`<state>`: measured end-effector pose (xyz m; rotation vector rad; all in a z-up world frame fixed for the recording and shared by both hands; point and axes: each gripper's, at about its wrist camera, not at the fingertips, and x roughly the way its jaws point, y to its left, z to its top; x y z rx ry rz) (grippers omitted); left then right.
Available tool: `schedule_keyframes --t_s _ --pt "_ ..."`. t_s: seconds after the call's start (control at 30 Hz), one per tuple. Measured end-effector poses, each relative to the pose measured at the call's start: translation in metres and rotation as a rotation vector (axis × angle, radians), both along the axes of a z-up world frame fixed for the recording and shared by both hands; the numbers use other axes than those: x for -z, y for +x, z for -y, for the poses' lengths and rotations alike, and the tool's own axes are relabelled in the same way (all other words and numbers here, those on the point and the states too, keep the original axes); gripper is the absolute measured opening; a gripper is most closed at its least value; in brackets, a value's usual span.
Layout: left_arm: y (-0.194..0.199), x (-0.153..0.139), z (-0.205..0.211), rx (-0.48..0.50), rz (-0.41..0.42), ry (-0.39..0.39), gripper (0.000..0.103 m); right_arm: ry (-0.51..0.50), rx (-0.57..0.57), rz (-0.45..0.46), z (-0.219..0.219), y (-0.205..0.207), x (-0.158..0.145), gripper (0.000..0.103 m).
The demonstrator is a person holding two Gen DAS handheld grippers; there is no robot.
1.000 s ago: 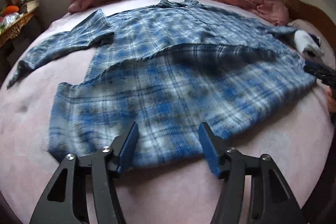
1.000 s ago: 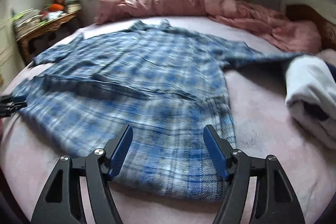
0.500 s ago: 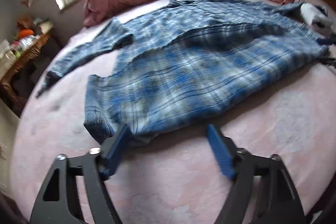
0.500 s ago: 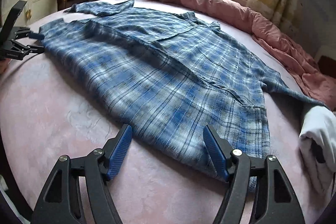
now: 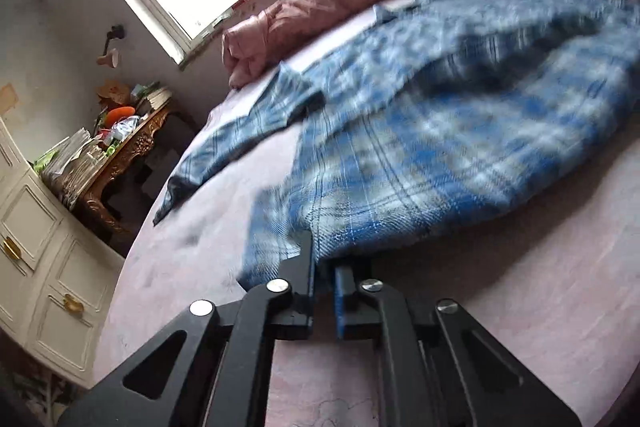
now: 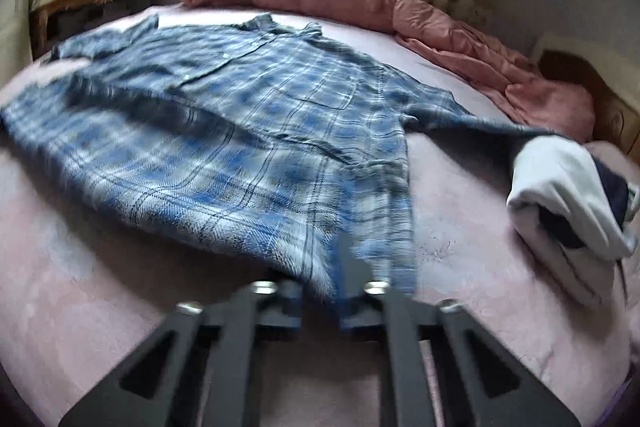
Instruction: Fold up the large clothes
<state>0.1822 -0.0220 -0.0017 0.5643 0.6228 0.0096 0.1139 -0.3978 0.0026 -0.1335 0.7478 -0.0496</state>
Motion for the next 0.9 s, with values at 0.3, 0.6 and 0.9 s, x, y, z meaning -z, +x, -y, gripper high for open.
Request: schedule_keyframes --t_s 0.3,0.6,0.9 --pt "0.104 -0.078 0.001 -0.026 -0.073 -0.248 0.005 0.005 0.076 0.02 0.011 0.08 -0.036 0.006" --pt "0.196 -0.05 0.005 -0.133 -0.152 -0.264 0.005 -0.024 0.142 0.001 0.016 0.163 -0.03 0.006" --pt "0.214 -0.015 -0.005 -0.119 -0.158 -0.421 0.005 0.016 0.147 -0.031 0.026 0.19 0.003 0.006"
